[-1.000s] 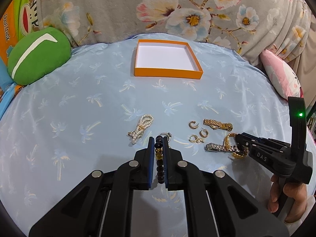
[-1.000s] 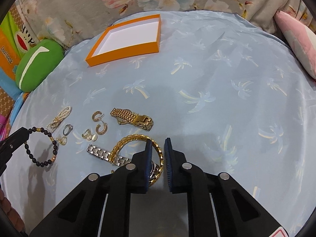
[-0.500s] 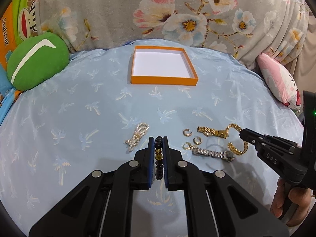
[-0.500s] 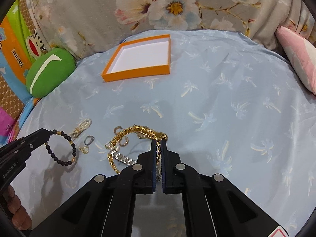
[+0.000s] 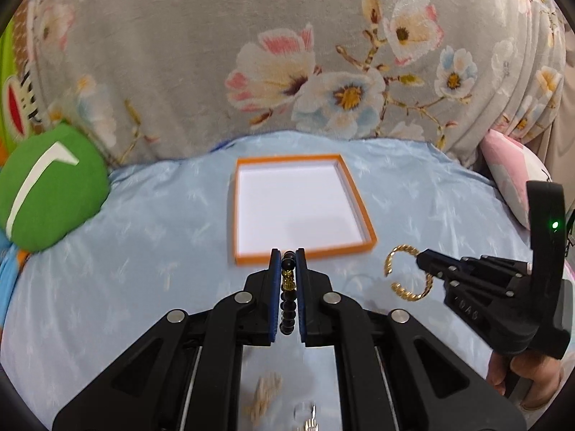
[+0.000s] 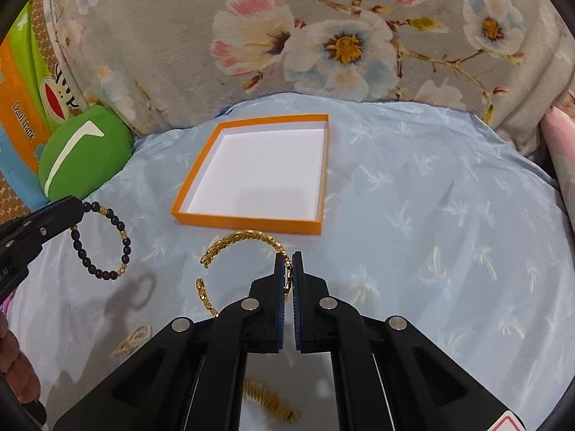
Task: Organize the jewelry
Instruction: 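Lift both bracelets and carry them over the orange box, then lower both bracelets into the orange box and open both tools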
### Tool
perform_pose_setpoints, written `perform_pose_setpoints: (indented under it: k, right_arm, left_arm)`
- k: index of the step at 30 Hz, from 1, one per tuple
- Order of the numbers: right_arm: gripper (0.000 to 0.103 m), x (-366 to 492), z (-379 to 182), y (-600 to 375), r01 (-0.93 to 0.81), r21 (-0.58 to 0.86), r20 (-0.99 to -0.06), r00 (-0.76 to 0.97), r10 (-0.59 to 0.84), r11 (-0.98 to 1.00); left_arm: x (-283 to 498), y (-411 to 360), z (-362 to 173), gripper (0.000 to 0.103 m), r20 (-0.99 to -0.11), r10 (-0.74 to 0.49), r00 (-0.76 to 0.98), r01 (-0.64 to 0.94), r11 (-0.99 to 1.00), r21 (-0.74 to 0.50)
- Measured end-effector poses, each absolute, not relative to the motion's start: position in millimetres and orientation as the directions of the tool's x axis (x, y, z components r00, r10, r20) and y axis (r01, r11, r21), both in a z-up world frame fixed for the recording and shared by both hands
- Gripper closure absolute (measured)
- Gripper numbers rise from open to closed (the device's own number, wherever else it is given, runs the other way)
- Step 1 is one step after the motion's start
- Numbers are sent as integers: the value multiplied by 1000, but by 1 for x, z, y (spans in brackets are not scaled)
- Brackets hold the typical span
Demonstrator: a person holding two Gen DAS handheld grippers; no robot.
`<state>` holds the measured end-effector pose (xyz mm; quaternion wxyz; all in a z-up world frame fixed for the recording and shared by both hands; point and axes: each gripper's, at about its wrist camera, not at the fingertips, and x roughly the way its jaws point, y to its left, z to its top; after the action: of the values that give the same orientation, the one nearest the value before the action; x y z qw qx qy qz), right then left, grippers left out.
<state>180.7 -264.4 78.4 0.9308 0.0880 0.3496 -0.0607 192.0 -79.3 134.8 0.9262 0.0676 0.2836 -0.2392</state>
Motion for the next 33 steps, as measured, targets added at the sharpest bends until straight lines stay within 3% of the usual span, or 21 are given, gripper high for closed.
perform_pose_setpoints:
  k: [11, 23, 24, 25, 26, 28, 33]
  right_arm:
    - [100, 333, 77, -304, 189, 111, -669, 740, -67, 976]
    - [98, 403, 44, -313, 194, 52, -715, 692, -99, 980]
    - [97, 405, 42, -314, 195, 48, -718, 689, -102, 980]
    - [96, 405, 40, -315, 205, 38, -715, 690, -117, 978]
    - [91, 405, 39, -316, 209, 29, -714, 688, -126, 977]
    - [89, 404, 35, -317, 197, 43, -716, 690, -108, 979]
    - [89, 389, 26, -306, 182, 23, -720, 685, -110, 983]
  left_arm:
    - [350, -159, 123, 96, -575, -445, 687, 507, 860, -60]
    - [422, -185, 83, 95, -589, -397, 704, 477, 879, -22]
    - [424, -186, 82, 92, -588, -388, 710, 469, 883, -15]
    - [426, -186, 80, 76, -587, -385, 712, 465, 885, -17]
    - [426, -184, 79, 50, -584, -377, 719, 453, 891, -18]
    - [424, -180, 77, 29, -559, -361, 746, 425, 905, -16]
    - [420, -166, 56, 27, -624, -305, 720, 383, 924, -10]
